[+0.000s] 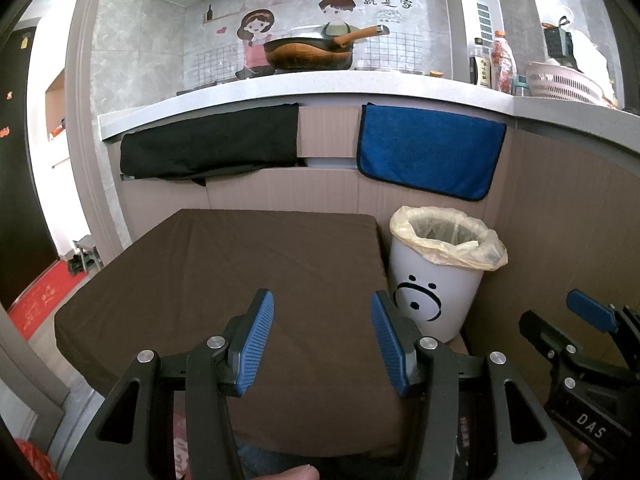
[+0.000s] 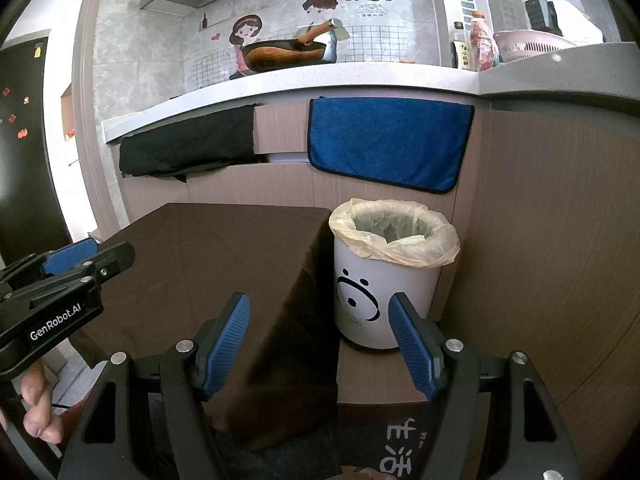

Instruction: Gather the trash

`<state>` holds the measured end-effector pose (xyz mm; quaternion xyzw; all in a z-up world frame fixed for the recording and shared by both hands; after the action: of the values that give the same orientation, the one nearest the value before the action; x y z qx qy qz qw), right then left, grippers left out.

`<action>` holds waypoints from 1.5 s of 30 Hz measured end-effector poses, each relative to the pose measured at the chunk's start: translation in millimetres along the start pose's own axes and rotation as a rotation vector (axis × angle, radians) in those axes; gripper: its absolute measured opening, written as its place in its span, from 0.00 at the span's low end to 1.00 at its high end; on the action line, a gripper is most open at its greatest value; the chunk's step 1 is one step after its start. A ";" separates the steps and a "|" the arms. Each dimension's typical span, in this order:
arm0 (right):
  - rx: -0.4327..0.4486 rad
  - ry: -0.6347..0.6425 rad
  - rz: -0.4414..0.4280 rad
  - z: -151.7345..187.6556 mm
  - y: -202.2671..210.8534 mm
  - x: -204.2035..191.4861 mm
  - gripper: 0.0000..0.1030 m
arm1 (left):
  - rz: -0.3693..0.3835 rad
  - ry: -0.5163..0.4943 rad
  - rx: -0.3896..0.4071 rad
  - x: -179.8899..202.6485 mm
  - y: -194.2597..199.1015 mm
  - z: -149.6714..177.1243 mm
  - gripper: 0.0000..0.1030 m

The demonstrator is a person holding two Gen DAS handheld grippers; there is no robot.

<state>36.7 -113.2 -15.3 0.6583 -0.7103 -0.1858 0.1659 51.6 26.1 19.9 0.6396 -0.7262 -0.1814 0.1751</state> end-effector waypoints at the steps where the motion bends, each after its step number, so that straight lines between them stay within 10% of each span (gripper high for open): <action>1: 0.001 0.000 0.001 0.0 0.1 0.0 0.67 | 0.002 -0.001 0.000 -0.1 -0.1 -0.4 0.50; 45: 0.019 -0.014 0.029 -6.5 8.1 7.8 0.67 | 0.060 -0.017 -0.002 4.4 1.2 2.5 0.50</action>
<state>32.2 -120.7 -5.7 0.6482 -0.7227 -0.1812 0.1572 48.8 22.0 18.3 0.6158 -0.7463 -0.1823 0.1751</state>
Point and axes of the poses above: each gripper's, at about its wrist camera, not at the fingertips, and y roughly against the way its jaws point, x to its right, z to its underside, the point moved 10 cm from there along -y, roughly the way its jaws point, and after that the axes turned 5 degrees about z, right-handed, at the moved point
